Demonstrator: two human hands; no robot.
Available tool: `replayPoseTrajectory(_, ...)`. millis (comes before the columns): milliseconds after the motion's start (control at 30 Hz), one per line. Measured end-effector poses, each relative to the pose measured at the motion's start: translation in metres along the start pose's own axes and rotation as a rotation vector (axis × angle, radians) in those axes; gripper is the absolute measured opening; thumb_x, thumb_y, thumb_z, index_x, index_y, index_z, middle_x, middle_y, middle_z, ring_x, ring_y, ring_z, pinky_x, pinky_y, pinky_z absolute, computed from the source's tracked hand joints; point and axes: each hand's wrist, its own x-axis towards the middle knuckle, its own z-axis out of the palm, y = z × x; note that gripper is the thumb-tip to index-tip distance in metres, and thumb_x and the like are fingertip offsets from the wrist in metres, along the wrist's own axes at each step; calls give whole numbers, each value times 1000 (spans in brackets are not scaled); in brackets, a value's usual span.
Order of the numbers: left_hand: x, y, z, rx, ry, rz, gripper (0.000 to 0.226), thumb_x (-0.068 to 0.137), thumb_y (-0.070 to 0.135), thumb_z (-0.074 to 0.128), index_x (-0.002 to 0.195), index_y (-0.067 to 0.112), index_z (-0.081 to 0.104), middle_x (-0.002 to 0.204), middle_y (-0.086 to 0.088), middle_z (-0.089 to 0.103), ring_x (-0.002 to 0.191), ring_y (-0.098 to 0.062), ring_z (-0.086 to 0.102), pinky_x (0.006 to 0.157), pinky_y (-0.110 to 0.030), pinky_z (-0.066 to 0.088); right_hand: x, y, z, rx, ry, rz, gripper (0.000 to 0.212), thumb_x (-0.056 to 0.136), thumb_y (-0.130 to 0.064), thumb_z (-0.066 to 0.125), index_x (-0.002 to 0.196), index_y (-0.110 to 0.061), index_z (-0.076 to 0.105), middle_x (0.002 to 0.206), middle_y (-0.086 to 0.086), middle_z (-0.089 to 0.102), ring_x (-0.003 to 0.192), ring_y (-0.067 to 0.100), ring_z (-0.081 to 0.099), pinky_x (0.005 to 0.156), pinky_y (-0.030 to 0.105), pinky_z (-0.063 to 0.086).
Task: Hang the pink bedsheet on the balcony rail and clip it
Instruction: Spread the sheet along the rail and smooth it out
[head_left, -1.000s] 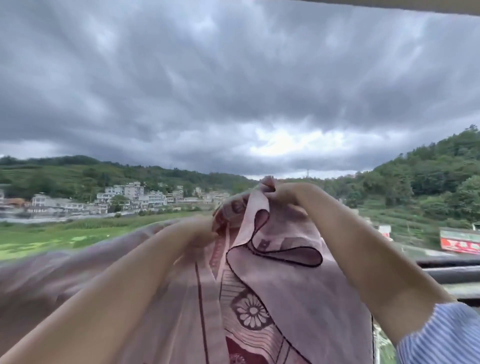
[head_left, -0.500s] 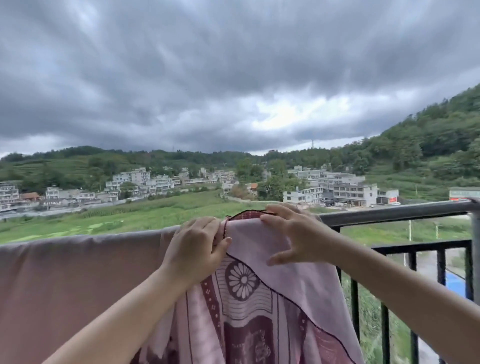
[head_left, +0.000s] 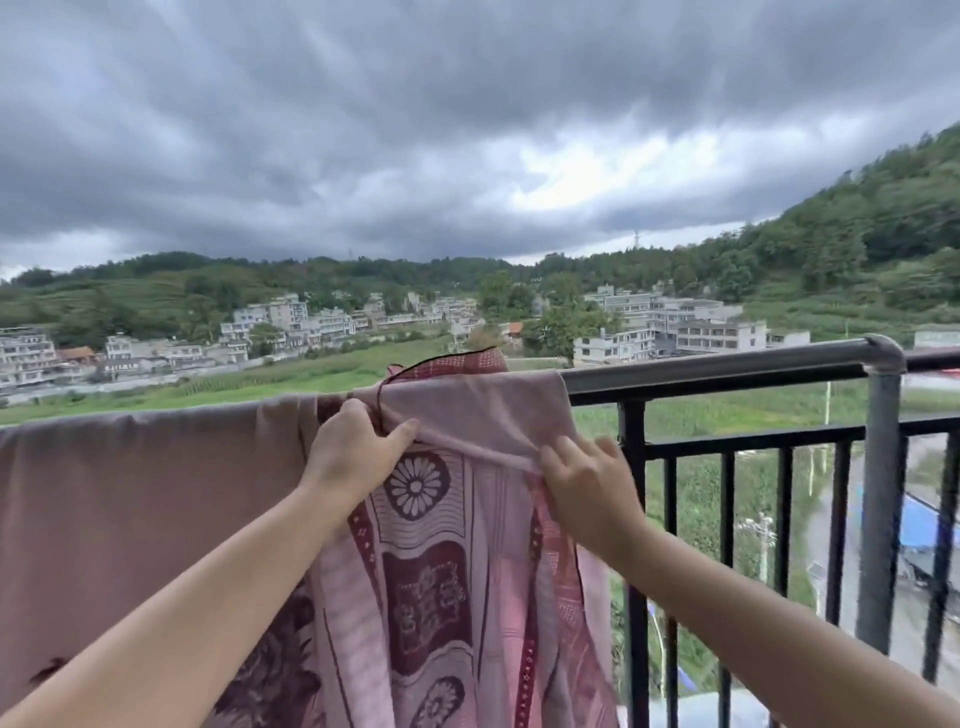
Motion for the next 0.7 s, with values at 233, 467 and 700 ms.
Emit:
replayPoseTrajectory(233,33,142,75,-183,6,287,18,83,11,59,99,13,50,85,4,57,73,-12,53,61,-18,46,91,187,-65,102,-23,466,16,83,-4,51,72,2,61,58,10,56,55,23,50,52,26,40)
replayPoseTrajectory(467,93,276,171,271,-300,412,33,93,28,43,117,7,54,106,-10,62,89,-21,58,71,-24,45,124,389,-63,107,-193,874,36,86,-6,47,51,-9,37,53,4,38,47,15,34,42,24,28)
replayPoseTrajectory(700,77,305,208,313,-7,500,33,87,25,52,112,4,55,103,-12,63,96,-27,60,88,-37,51,107,461,-64,129,-381,970,35,89,-11,45,55,-6,40,55,4,38,53,16,40,43,22,31)
